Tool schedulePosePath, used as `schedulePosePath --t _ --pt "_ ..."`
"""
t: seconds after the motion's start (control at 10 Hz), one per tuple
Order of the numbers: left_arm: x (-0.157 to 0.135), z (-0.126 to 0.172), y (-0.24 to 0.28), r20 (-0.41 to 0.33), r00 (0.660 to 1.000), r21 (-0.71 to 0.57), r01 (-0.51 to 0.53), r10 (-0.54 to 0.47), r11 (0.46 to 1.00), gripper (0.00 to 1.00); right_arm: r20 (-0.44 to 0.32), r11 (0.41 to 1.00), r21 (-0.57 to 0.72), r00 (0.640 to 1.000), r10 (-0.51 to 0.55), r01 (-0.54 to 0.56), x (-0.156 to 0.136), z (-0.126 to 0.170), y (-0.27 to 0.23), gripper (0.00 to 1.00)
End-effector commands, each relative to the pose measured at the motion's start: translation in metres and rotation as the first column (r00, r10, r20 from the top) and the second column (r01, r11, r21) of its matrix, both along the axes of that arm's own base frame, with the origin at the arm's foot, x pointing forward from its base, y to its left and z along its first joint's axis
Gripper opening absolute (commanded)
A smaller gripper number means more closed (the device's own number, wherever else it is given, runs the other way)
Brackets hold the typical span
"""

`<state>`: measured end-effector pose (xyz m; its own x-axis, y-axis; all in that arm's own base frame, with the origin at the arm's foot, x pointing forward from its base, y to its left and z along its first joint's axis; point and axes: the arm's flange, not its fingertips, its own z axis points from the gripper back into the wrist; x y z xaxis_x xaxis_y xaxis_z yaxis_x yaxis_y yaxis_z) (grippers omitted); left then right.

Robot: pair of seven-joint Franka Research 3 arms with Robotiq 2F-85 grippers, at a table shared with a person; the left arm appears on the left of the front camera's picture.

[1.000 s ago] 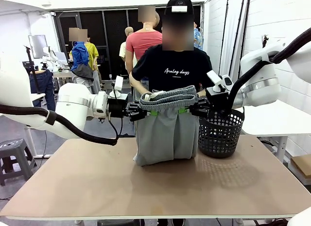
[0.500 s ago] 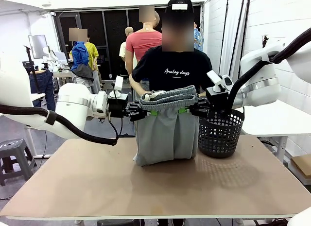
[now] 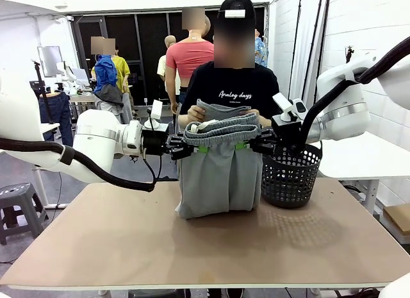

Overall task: Fold the training pants.
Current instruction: Release the ends of the Training pants and then grab the overlapped ends.

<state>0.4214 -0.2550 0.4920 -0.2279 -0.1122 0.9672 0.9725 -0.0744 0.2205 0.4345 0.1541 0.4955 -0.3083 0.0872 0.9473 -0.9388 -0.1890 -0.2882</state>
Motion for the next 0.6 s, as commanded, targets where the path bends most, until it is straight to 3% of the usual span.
schedulePosePath --t 0.0,0.5 --pt "-0.0008 0.0036 -0.0010 0.009 1.000 -0.002 -0.011 0.011 1.000 0.00 0.008 1.000 0.007 1.000 0.004 -0.004 -0.0010 -0.0001 0.0010 0.00" --pt "-0.0008 0.0036 -0.0010 0.009 1.000 -0.002 -0.011 0.011 1.000 0.00 0.008 1.000 0.007 1.000 0.004 -0.004 -0.0010 -0.0001 0.0010 0.00"
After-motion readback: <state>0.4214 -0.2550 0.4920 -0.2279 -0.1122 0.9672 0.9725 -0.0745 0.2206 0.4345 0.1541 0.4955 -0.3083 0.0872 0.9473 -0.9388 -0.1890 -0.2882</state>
